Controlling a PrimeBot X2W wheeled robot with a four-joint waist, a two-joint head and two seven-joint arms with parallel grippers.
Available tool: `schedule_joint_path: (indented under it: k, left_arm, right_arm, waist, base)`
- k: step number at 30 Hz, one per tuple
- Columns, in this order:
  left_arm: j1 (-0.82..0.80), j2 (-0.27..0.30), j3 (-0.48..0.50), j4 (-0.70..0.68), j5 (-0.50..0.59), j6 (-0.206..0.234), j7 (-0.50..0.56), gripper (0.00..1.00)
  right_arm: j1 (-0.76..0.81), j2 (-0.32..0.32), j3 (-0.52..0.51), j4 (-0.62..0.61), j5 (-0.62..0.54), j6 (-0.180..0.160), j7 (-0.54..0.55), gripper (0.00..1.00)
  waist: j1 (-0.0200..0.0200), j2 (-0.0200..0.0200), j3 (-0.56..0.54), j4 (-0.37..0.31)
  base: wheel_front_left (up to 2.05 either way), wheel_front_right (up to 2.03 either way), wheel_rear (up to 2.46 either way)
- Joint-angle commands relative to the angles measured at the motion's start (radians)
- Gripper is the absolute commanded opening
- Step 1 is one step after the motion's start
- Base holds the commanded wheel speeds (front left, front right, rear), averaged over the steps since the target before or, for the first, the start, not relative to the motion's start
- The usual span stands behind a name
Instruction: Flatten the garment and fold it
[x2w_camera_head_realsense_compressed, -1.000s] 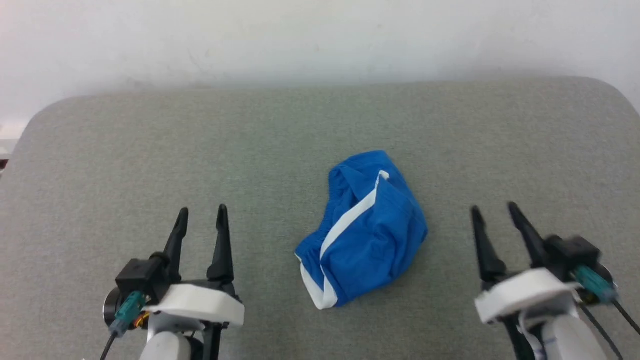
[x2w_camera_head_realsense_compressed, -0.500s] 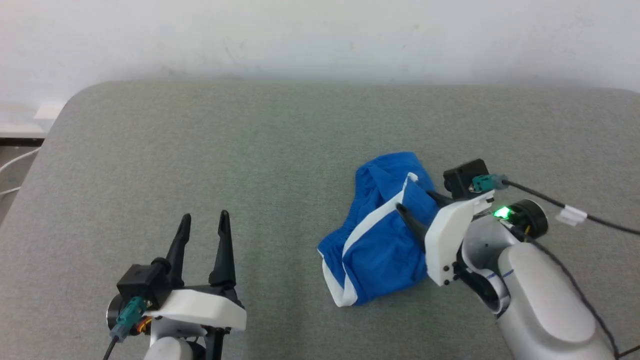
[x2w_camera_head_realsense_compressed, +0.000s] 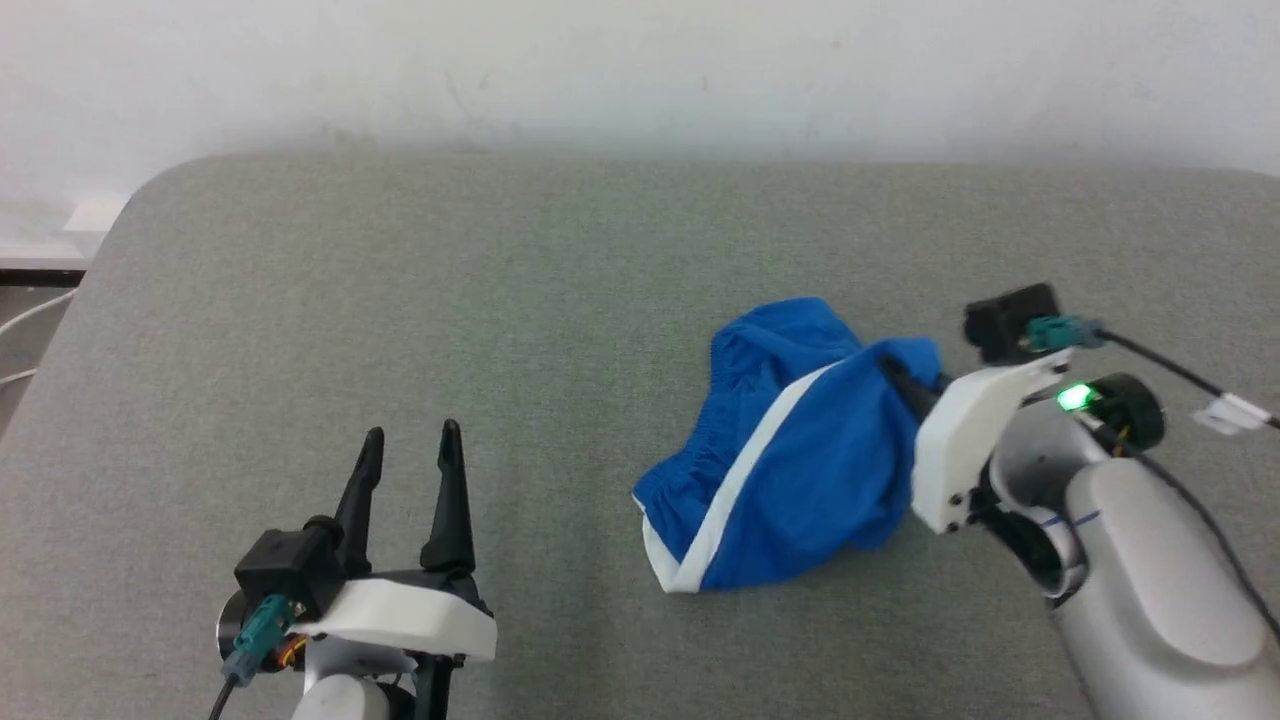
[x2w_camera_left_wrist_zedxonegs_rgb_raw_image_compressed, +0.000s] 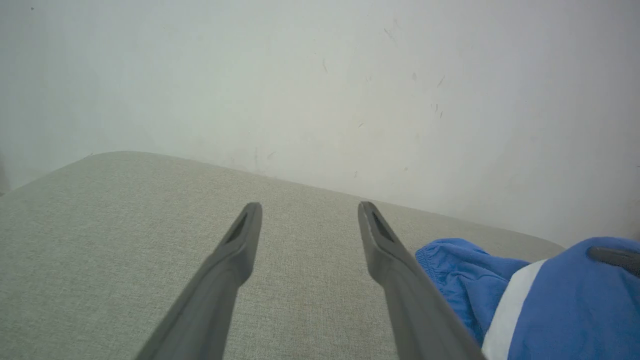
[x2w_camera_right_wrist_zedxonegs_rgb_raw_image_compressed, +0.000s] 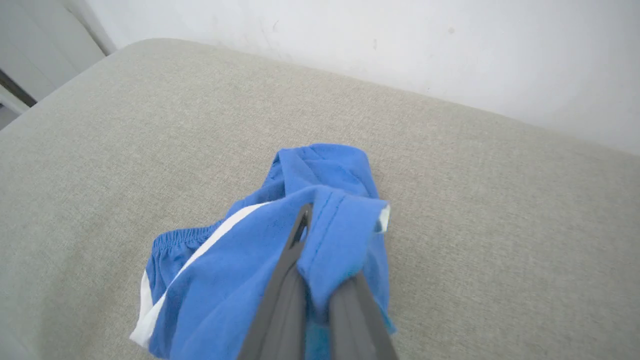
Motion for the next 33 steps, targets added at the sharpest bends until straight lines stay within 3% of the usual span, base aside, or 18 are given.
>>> schedule_joint_path:
  k: [1,6,13,14,15,16,17,24,29,33]
  left_arm:
    - [0.006,-0.002,-0.001,-0.006,-0.006,0.004,-0.005,1.0]
    - [0.002,-0.002,-0.008,-0.005,-0.008,0.003,-0.005,1.0]
    - [-0.003,-0.002,-0.019,0.002,-0.014,0.003,-0.005,1.0]
    - [-0.005,-0.002,-0.02,0.004,-0.012,0.003,-0.005,1.0]
    - [-0.007,-0.002,-0.02,0.006,-0.01,0.003,-0.005,1.0]
    - [-0.009,-0.002,-0.02,0.007,-0.01,0.003,-0.005,1.0]
    - [-0.011,-0.002,-0.02,0.009,-0.009,0.002,-0.005,1.0]
    - [-0.015,-0.002,-0.025,0.024,-0.004,-0.003,-0.005,1.0]
    - [-0.003,-0.002,-0.031,0.031,-0.006,-0.004,-0.005,1.0]
    - [0.013,-0.002,-0.035,0.039,-0.006,-0.004,-0.005,1.0]
  right_arm:
    - [0.005,-0.008,-0.02,-0.011,-0.008,-0.002,-0.014,0.0]
    - [0.101,-0.017,-0.178,-0.042,-0.036,-0.002,-0.047,0.0]
    - [0.275,0.023,-0.373,0.001,-0.071,-0.002,-0.073,0.0]
    - [0.291,0.036,-0.394,0.018,-0.069,-0.002,-0.079,0.12]
    - [0.304,0.045,-0.409,0.036,-0.07,-0.002,-0.087,0.35]
    - [0.312,0.051,-0.421,0.053,-0.077,-0.002,-0.101,0.96]
    - [0.317,0.059,-0.43,0.068,-0.078,-0.002,-0.118,1.0]
    - [0.336,0.091,-0.467,0.121,-0.089,-0.002,-0.277,1.0]
    - [0.351,0.108,-0.535,0.087,-0.125,-0.002,-0.477,1.0]
    - [0.369,0.119,-0.537,0.063,-0.135,-0.002,-0.539,1.0]
  waist:
    - [0.0,-0.0001,0.004,-0.012]
    - [0.0,-0.0001,0.011,-0.036]
    - [0.0,-0.0001,0.026,-0.057]
    - [0.0,-0.0001,0.03,-0.059]
    - [0.0,-0.0001,0.032,-0.061]
    - [0.0,-0.0001,0.035,-0.062]
    - [0.0,-0.0001,0.038,-0.062]
    - [0.0,-0.0001,0.032,-0.055]
    - [0.0,-0.0001,0.008,-0.05]
    - [0.0,-0.0001,-0.014,-0.049]
  base:
    - [0.0,0.0,0.0]
    - [0.0,0.0,0.0]
    - [0.0,0.0,0.0]
    - [0.0,0.0,0.0]
    - [0.0,0.0,0.0]
    - [0.0,0.0,0.0]
    - [0.0,0.0,0.0]
    - [0.0,0.0,0.0]
    - [0.0,0.0,0.0]
    - [0.0,0.0,0.0]
